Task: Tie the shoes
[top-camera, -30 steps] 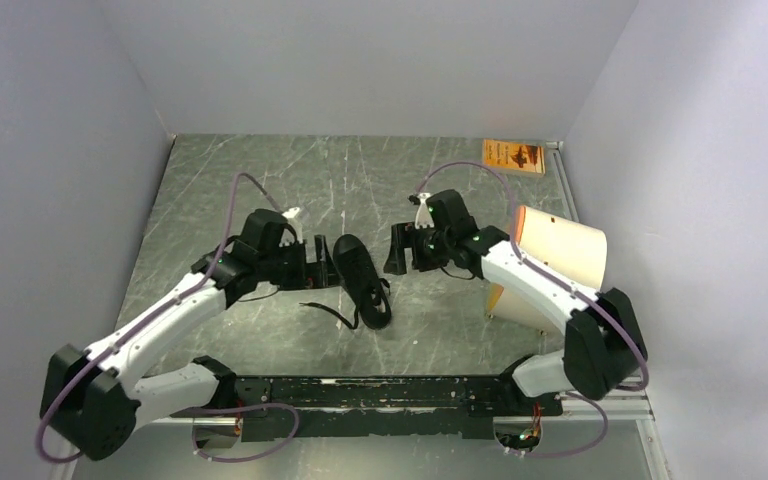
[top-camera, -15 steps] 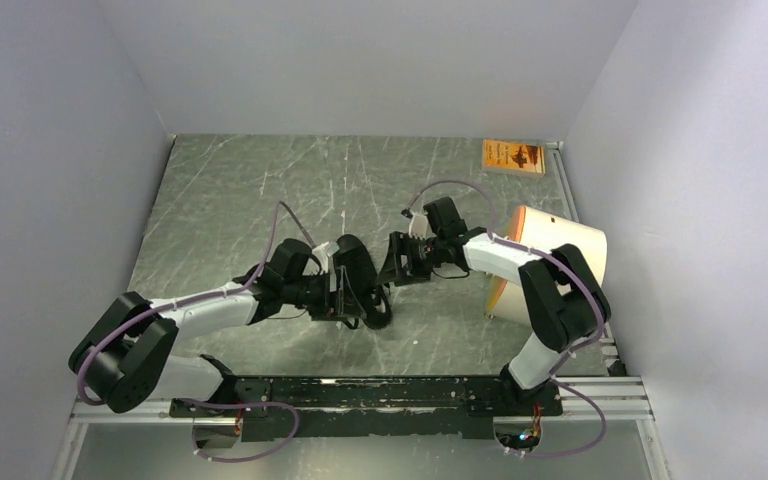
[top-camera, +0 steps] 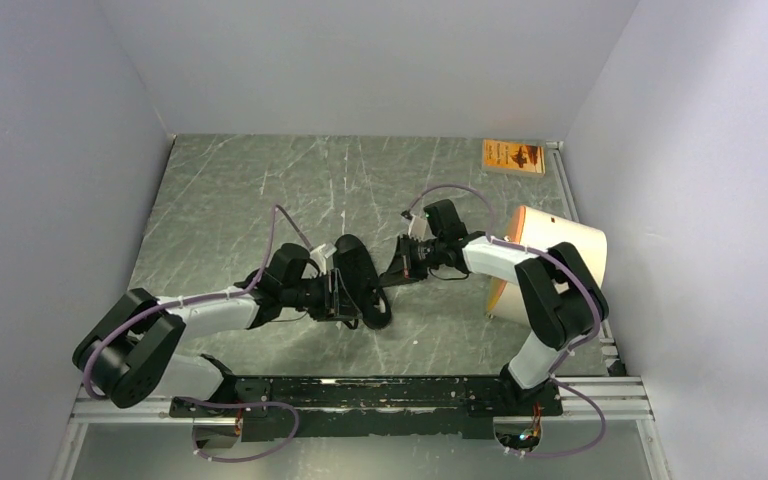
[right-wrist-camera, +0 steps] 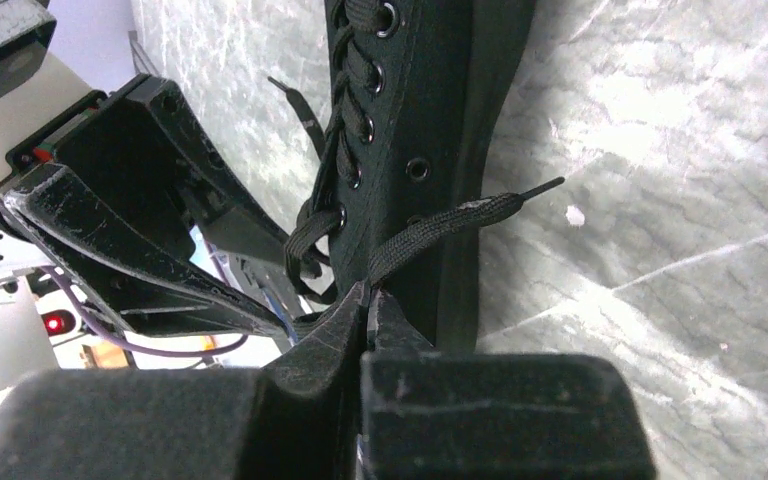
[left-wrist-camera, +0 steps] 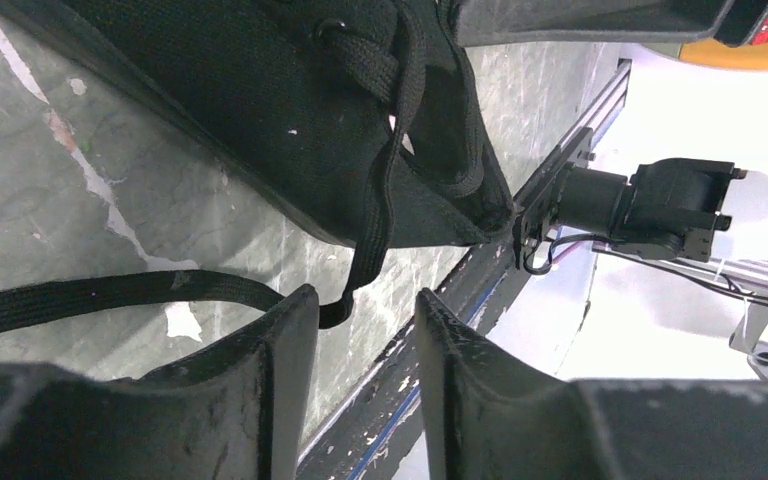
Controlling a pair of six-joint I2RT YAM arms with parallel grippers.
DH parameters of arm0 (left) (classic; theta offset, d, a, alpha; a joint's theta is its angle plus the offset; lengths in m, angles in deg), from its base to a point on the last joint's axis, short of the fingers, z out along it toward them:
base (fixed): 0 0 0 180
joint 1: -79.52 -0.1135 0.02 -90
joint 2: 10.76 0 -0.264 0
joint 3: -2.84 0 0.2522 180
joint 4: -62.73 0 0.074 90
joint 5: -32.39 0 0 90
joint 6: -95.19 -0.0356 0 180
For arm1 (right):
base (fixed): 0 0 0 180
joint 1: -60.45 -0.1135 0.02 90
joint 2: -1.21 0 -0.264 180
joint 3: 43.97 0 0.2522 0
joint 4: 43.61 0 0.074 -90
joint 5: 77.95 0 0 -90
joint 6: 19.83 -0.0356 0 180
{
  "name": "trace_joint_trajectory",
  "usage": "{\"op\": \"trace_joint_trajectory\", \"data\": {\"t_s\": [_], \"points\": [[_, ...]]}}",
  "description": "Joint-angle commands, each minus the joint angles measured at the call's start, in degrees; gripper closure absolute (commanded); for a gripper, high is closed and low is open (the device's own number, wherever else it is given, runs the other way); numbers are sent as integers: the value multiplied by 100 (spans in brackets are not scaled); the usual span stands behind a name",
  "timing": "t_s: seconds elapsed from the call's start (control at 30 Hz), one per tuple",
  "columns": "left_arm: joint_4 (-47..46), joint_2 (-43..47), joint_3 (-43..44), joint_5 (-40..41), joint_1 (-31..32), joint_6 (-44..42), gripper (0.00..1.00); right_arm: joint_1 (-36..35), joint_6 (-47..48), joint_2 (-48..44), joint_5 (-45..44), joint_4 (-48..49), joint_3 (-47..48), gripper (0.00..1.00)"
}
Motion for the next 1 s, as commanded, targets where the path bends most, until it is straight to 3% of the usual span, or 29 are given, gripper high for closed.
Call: {"op": "trace_joint_trajectory", "data": {"t_s": [0.0,0.13,0.23,0.33,0.47,0.5,0.7,0.97], "points": [[-606,-45,-71,-21,95,138,50,9,149,-359,4,-413,-17,100],[-640,-132,-59,34,173,107,39,9,404,-810,-70,-984,15,100],[-722,-276,-59,19,183,73,43,10,638,-1085,-47,-1405,93,100],[-465,-312,100,139,183,-116,54,10,931,-1308,-228,-1963,314,100],[557,-120,596,449,183,-622,93,8,1082,-1591,-385,-2346,450,100],[820,-23,756,523,183,-742,95,7,1109,-1628,-390,-2414,469,100],[2522,651,1874,1070,183,-1478,95,-3,1316,-1748,-542,-2767,602,100],[2960,168,2823,1073,175,-1868,95,-159,1443,-1957,-332,-2787,598,100]]}}
